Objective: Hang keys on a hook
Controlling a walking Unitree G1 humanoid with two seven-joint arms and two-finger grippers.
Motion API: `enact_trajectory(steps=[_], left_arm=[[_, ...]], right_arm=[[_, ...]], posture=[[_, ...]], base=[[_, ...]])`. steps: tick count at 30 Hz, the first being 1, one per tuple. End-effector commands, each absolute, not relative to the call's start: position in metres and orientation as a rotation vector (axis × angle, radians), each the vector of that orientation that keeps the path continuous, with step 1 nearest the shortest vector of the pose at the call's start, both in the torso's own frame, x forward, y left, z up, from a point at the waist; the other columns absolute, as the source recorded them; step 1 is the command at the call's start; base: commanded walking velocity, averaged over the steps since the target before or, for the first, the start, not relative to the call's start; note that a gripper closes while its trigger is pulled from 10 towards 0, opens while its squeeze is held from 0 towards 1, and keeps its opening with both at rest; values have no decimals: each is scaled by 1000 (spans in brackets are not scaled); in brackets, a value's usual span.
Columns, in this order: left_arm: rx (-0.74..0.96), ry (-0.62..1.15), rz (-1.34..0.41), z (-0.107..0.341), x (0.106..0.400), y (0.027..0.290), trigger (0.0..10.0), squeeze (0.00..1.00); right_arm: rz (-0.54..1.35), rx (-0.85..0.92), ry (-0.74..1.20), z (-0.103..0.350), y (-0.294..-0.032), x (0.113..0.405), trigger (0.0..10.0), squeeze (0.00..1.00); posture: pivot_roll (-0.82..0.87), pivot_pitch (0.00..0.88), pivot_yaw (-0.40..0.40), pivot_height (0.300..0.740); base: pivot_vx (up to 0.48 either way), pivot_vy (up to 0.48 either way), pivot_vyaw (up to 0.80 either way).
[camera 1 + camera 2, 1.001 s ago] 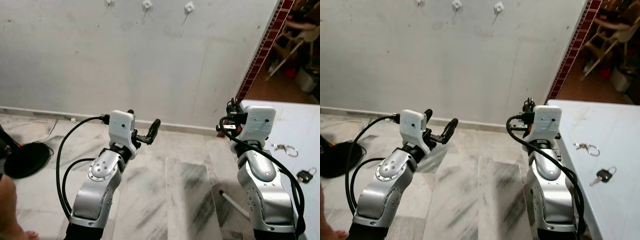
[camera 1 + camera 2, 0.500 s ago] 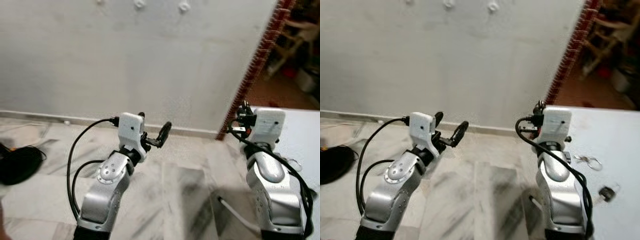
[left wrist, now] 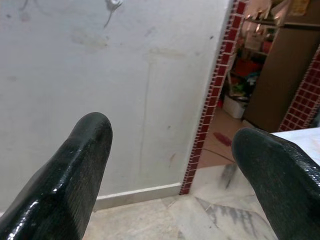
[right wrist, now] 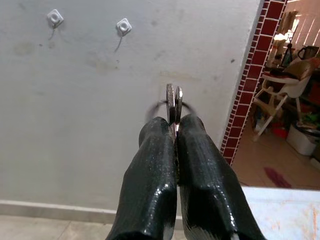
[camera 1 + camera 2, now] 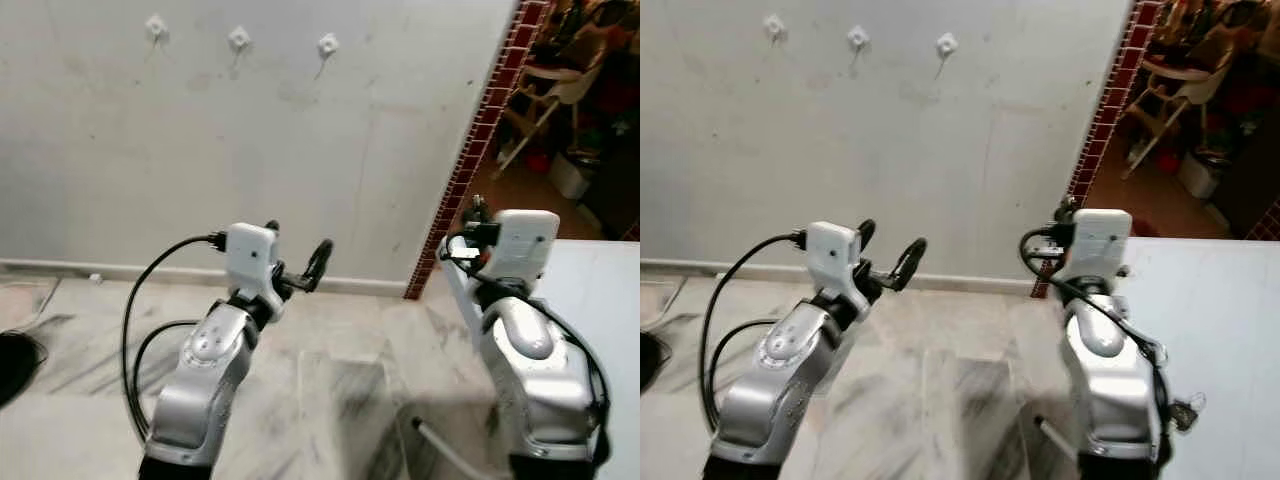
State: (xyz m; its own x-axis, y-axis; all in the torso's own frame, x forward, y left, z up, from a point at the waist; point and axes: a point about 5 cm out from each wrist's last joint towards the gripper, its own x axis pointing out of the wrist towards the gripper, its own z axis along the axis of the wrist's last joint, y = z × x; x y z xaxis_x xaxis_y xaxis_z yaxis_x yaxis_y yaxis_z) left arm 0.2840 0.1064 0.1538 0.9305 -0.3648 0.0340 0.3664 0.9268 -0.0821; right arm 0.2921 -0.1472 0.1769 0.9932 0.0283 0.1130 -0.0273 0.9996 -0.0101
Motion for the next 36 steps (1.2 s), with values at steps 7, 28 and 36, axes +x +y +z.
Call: enact_trajectory(steps=[7, 28, 36], left_arm=[[-72, 26, -349, 149, 286, 97, 10000, 0], [-110, 46, -370, 148, 287, 94, 10000, 0], [-101, 54, -370, 147, 287, 94, 10000, 0]], right_arm=[[-15, -22, -108, 175, -161, 292, 10000, 0], [-20, -28, -99, 173, -162, 290, 10000, 0], [-18, -32, -98, 173, -162, 291, 10000, 0]], posture=[[95, 0, -103, 740], [81, 0, -97, 740], [82, 0, -99, 740]], base=[[0, 0, 0], [0, 160, 0], [0, 425, 0]])
